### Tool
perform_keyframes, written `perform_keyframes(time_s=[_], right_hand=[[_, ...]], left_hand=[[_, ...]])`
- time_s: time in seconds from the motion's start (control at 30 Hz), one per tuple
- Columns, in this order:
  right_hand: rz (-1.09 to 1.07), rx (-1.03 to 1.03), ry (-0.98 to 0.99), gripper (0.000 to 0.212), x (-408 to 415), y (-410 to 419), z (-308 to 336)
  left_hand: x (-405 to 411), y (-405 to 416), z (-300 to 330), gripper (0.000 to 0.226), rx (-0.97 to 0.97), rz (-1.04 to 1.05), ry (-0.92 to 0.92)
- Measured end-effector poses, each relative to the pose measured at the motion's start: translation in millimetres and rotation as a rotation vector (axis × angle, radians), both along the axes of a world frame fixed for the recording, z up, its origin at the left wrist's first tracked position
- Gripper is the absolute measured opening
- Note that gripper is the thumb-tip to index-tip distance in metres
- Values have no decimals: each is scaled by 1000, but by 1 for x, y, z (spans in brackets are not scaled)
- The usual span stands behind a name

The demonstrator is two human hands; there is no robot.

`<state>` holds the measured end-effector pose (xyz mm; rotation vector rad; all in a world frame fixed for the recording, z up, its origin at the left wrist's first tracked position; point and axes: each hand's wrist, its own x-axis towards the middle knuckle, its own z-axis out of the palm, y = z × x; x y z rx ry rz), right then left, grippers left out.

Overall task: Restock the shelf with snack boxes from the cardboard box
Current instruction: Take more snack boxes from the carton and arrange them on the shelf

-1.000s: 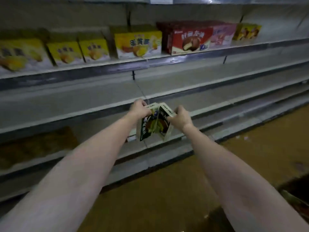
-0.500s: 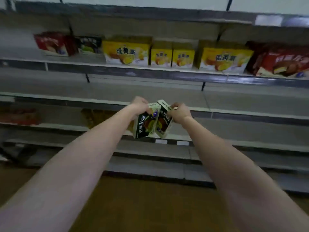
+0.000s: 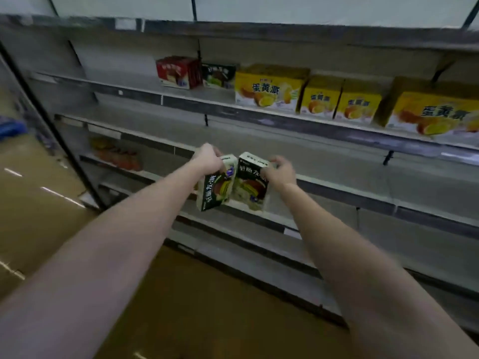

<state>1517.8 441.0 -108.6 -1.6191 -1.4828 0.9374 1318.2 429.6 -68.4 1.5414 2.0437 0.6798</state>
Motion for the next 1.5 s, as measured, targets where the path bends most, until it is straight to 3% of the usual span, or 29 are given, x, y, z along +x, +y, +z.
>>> perform_keyframes(time_s=[0.17, 0.37, 0.5, 0.67, 0.9, 1.0, 1.1, 1.23, 1.33, 1.43, 1.5], right_hand=[[66, 33, -57, 46, -37, 17, 11], [25, 60, -49, 44, -94, 48, 28], [-9, 99, -29, 35, -138, 70, 39], [-45, 118, 9, 34, -205, 94, 47], [-80, 140, 67, 41, -294, 122, 54], [-99, 181, 97, 39, -326, 133, 58], [-130, 228, 99, 35, -348, 147, 67], [-197, 254, 153, 44, -365, 174, 88], [-265, 309, 198, 44, -364, 200, 110], [-323, 374, 279, 39, -356, 228, 125], [-357, 408, 312, 34, -349, 246, 130]], left_hand=[[-30, 10, 9, 45, 22, -98, 202], [-89, 35, 24, 71, 110, -77, 92], [-143, 60, 32, 48, 144, -28, 62], [-211, 96, 35, 46, 178, -17, -16], [-285, 131, 35, 54, 169, -55, 20], [-312, 145, 41, 37, 244, -62, 65], [-333, 164, 53, 29, 277, -48, -43], [-351, 189, 83, 49, 228, -124, -151], [-358, 211, 109, 51, 232, -183, -284], [-354, 237, 123, 47, 306, -146, -451], [-346, 256, 128, 44, 382, -101, -420]])
